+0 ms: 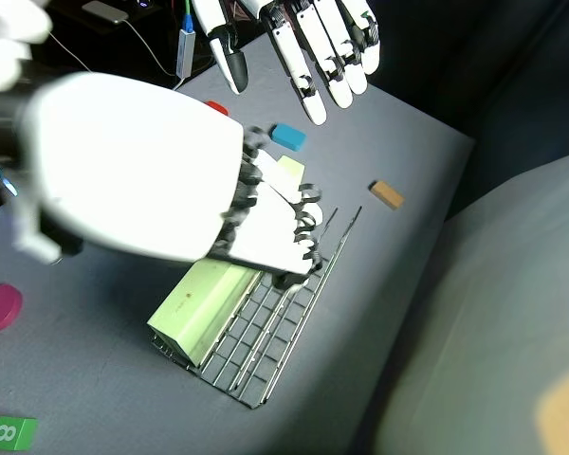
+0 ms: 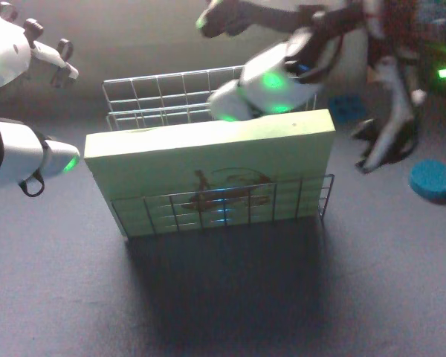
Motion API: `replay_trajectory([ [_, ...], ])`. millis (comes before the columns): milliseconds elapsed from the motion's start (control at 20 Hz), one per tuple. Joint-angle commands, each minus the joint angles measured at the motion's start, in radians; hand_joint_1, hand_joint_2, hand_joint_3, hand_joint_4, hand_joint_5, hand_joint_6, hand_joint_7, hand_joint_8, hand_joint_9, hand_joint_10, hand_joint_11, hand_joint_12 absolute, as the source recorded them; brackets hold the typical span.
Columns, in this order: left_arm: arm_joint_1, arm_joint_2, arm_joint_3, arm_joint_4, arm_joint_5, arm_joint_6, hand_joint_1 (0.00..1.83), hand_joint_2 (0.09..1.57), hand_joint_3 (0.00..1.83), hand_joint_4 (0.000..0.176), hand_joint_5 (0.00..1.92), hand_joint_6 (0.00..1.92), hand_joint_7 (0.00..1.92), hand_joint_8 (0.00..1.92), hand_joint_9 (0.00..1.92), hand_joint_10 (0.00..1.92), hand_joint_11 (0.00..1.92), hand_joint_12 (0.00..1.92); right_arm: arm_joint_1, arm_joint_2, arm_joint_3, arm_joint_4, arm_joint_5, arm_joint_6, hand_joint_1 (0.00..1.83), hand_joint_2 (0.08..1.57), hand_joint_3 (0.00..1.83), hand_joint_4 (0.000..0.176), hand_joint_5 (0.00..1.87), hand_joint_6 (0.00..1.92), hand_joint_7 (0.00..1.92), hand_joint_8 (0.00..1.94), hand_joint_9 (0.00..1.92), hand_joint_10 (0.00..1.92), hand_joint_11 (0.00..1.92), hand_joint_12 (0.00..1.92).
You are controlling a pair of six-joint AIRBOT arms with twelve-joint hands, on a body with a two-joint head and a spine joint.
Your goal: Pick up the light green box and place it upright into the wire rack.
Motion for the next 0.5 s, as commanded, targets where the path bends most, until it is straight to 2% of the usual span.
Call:
replay_trajectory([
  [0,-0.009,-0.005,-0.002,0.075,-0.052,0.002,0.23,1.23,0.00,0.067,0.39,0.00,0.36,0.00,0.32,0.00,0.00,0.84,0.019,0.020,-0.011,-0.057,0.111,-0.004,0.58,1.02,0.00,0.000,0.44,0.00,0.54,0.00,0.48,0.09,0.11,1.26],
  [100,-0.010,-0.013,-0.004,0.075,-0.052,-0.003,0.23,1.23,0.00,0.067,0.39,0.00,0.36,0.00,0.32,0.00,0.00,0.83,0.017,0.112,-0.047,-0.084,0.252,-0.006,0.57,1.03,0.00,0.000,0.46,0.01,0.56,0.01,0.49,0.09,0.13,1.26],
  [300,-0.008,-0.042,-0.002,0.075,-0.056,-0.005,0.23,1.23,0.00,0.067,0.39,0.00,0.37,0.01,0.34,0.01,0.00,0.83,0.015,0.264,-0.107,-0.084,0.387,-0.017,0.58,1.06,0.01,0.000,0.49,0.02,0.60,0.02,0.53,0.09,0.16,1.29],
  [350,-0.007,-0.049,-0.001,0.075,-0.055,-0.006,0.25,1.23,0.00,0.067,0.39,0.00,0.40,0.01,0.37,0.01,0.00,0.87,0.019,0.294,-0.125,-0.084,0.413,-0.021,0.60,1.09,0.01,0.000,0.53,0.02,0.64,0.03,0.60,0.12,0.24,1.35],
  [400,-0.007,-0.053,0.000,0.075,-0.054,-0.008,0.27,1.22,0.00,0.067,0.40,0.00,0.44,0.01,0.42,0.02,0.00,0.93,0.024,0.323,-0.146,-0.084,0.430,-0.025,0.63,1.12,0.00,0.000,0.62,0.01,0.74,0.06,0.60,0.43,0.35,1.46],
  [450,-0.005,-0.057,0.000,0.075,-0.051,-0.008,0.30,1.21,0.00,0.067,0.41,0.00,0.49,0.01,0.47,0.02,0.01,0.99,0.029,0.359,-0.174,-0.084,0.453,-0.025,0.65,1.13,0.00,0.000,0.70,0.02,0.81,0.12,0.53,0.86,0.42,1.57],
])
